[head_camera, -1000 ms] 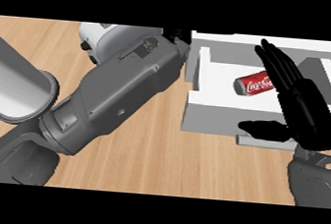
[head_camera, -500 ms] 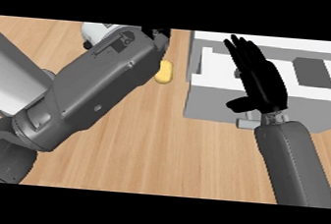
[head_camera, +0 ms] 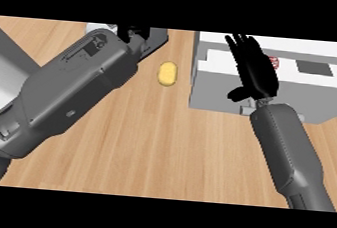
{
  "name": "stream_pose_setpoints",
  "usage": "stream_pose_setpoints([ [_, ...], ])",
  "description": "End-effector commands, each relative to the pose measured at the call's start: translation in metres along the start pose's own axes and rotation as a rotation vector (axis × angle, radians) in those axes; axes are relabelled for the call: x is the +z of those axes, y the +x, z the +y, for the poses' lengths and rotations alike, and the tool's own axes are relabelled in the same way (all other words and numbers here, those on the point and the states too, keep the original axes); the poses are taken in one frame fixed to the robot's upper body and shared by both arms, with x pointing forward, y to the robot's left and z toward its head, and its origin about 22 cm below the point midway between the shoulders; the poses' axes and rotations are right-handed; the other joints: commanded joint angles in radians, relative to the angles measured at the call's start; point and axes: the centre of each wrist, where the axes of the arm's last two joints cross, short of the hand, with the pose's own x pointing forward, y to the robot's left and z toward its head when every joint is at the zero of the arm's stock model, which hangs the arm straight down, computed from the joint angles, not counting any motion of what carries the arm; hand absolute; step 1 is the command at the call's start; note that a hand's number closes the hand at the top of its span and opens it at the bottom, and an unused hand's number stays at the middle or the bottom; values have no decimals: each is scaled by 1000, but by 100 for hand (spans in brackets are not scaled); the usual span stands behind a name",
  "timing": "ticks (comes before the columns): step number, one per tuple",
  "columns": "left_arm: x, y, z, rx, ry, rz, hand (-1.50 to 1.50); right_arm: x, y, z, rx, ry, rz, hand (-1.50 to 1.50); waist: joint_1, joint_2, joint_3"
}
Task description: Pick up the can, place it into the drawer and close the drawer
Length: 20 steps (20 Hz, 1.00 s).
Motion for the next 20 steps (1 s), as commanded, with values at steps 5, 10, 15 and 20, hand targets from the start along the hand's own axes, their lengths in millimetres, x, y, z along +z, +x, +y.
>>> stream_pose_setpoints([
  [5,9,5,11,-13,-4,-6,-150,0,-12,35,19,-32,58,-150,7,19,13],
  [10,-2,20,42,9,13,-13,-150,-25,-22,14,41,-92,64,-150,21,26,13],
  [15,13,21,31,24,-31,1,-150,-34,-30,9,72,-148,104,-150,42,29,13],
  [20,15,32,26,24,-50,-21,-150,-45,-31,-1,103,-194,101,-150,51,40,14],
])
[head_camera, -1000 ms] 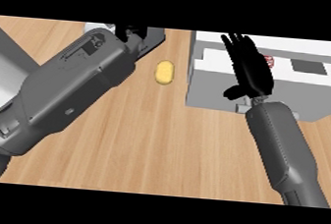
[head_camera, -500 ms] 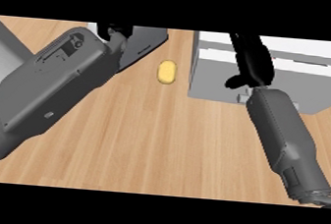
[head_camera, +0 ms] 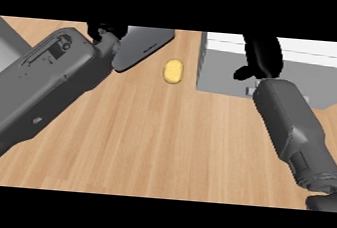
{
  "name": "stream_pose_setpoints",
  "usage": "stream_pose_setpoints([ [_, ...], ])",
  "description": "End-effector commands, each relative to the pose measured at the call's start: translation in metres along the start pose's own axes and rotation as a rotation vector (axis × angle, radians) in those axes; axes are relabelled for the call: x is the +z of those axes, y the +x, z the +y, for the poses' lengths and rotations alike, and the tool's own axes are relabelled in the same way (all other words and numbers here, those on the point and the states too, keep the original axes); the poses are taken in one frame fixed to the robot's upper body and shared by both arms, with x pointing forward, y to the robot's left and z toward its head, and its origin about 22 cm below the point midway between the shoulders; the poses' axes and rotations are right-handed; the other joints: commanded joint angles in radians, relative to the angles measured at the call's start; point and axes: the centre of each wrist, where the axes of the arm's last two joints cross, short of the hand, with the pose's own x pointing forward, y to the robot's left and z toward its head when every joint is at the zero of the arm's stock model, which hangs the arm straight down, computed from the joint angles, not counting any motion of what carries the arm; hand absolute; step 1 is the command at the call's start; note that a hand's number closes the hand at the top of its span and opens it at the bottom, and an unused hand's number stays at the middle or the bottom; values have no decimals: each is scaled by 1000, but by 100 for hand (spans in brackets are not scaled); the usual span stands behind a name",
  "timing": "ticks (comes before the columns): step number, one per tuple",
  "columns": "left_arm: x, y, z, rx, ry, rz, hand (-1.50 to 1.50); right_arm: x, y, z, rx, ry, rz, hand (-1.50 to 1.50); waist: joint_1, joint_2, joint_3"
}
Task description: Pick up the can, place it into the drawer and close the drawer
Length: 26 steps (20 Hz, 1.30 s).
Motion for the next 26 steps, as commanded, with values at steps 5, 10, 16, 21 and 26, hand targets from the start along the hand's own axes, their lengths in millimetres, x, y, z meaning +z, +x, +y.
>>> stream_pose_setpoints([
  [5,4,3,3,-27,3,-3,-150,-33,-9,-31,45,-34,28,-150,21,18,5],
  [10,8,11,11,-12,-13,-10,-150,-42,-14,-41,34,-49,71,-150,38,16,5],
  [16,7,11,22,-14,-19,1,-150,-57,9,-51,-212,23,-12,-150,40,21,7],
  [21,14,6,21,-15,-32,13,-150,-53,18,-42,-563,39,112,-150,42,12,9],
  [26,14,12,24,-11,-21,2,-150,-50,-2,-44,-724,4,126,-150,24,15,7],
])
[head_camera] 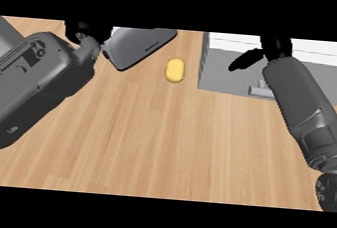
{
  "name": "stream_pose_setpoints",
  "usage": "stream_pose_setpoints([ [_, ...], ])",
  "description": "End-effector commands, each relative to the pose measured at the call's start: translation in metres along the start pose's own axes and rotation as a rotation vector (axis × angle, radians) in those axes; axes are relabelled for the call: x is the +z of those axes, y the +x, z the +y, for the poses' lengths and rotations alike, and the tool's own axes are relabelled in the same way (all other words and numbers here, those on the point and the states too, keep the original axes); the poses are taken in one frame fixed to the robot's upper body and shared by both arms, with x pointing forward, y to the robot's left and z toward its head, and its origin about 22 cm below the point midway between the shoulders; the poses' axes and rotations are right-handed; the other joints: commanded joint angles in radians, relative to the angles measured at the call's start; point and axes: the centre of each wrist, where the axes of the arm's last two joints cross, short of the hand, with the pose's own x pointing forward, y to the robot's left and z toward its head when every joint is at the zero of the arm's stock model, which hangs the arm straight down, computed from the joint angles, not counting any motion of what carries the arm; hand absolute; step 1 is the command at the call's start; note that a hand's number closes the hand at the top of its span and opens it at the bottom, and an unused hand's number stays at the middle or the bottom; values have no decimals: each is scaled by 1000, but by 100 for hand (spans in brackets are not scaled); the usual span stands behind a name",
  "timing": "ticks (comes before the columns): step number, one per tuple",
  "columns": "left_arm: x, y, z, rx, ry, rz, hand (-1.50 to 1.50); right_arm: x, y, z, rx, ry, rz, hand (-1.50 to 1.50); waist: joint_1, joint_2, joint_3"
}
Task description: Pick up the can, place it into the drawer and close the drawer
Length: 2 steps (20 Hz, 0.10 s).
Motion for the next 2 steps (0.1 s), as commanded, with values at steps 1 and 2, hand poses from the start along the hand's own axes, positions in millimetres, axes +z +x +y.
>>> stream_pose_setpoints([
  [1,8,-4,-3,5,-12,13,-150,-17,17,-18,-196,-80,1,-150,14,-3,-5],
  [2,8,-2,2,-4,-10,2,-150,-13,16,-10,-189,-83,10,-150,28,1,-5],
])
